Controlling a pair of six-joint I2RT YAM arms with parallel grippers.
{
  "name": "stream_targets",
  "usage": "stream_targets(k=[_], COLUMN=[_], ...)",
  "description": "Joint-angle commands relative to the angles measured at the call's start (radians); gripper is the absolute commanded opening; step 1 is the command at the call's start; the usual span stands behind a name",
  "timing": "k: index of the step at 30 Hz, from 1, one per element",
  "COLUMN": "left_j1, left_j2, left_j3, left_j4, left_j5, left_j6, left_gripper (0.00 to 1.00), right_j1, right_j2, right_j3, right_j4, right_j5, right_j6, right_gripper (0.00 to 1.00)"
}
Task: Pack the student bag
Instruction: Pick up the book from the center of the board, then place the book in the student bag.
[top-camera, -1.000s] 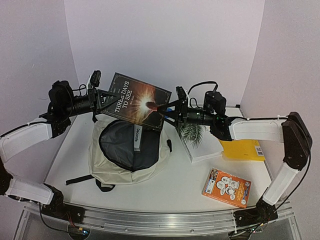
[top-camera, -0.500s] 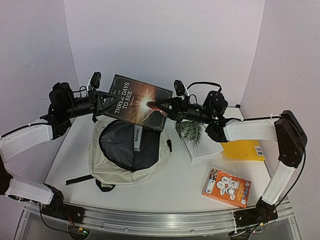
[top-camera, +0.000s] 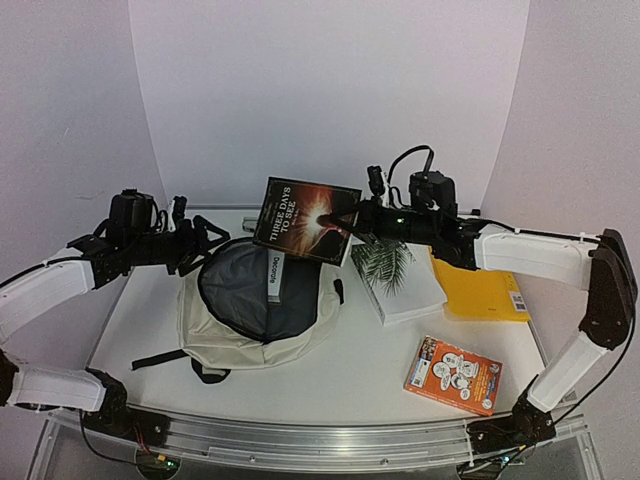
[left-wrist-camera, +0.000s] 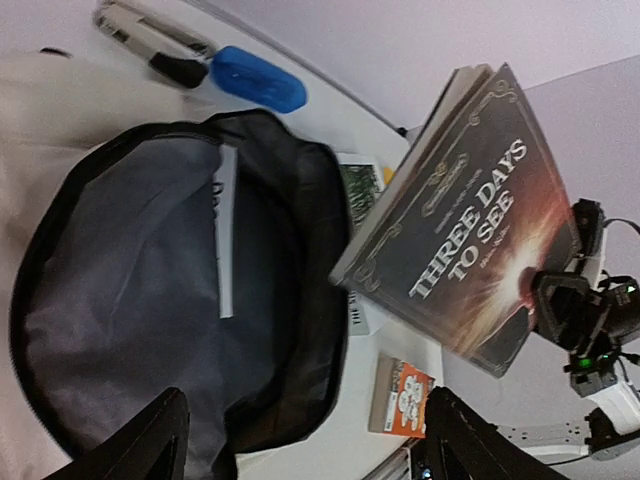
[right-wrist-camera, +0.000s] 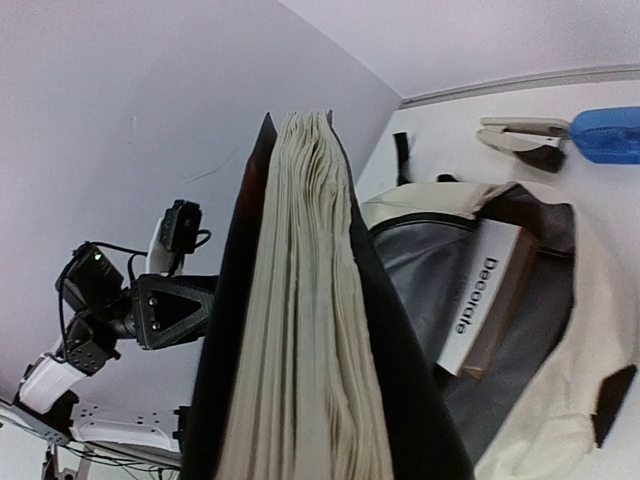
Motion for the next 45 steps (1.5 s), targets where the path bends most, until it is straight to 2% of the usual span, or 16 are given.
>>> stream_targets(k=[1,6,14,22,25,30,31,34,38,45], left_j1=[0.024,0.077,0.088,0.088,0.088,0.088,0.087,0.088,0.088,0.088], left_j2=[-0.069,-0.048,-0.01,0.106,0.136,0.151,0.146,0.099,0.023,0.048], left_j3=[-0.071,-0.131,-0.153,-0.142,-0.144,-0.138,-0.127,-0.112,-0.107,0.011], left_j4=[-0.183,-0.164,-0.174,-0.077,-0.039,0.009,0.001,0.03,0.12,0.04], left_j5=[-0.188,-0.163,-0.226,-0.157,-0.14,-0.097,-0.096,-0.076,0.043,0.139], left_j6=[-0.027,-0.098,-0.091,-0.094,-0.098,-0.102,-0.088,-0.023,0.068,0.162], left_gripper=[0.83,0.85,0.83,0.65,0.5,0.13,0.03,0.0,0.0,0.0], right_j1=[-0.064,-0.111,-0.113,-0.113,-0.113,-0.113,-0.113,-0.113,-0.111,-0.085], right_j2=[-0.091,-0.104,-0.13,-0.13,-0.129,-0.117,-0.106,-0.075,-0.029,0.074], right_j3=[0.045,0.018,0.001,0.008,0.017,0.01,0.006,0.001,0.011,0.061], right_j4=[-0.154,-0.175,-0.175,-0.174,-0.172,-0.172,-0.172,-0.172,-0.158,-0.151], right_j5=[0.089,0.065,0.055,0.0,-0.009,-0.006,-0.017,-0.033,-0.038,-0.053], right_j6=[-0.111,-0.101,-0.102,-0.083,-0.064,-0.041,-0.029,0.012,0.049,0.075], right_gripper=[0.0,0.0,0.0,0.0,0.0,0.0,0.0,0.0,0.0,0.0])
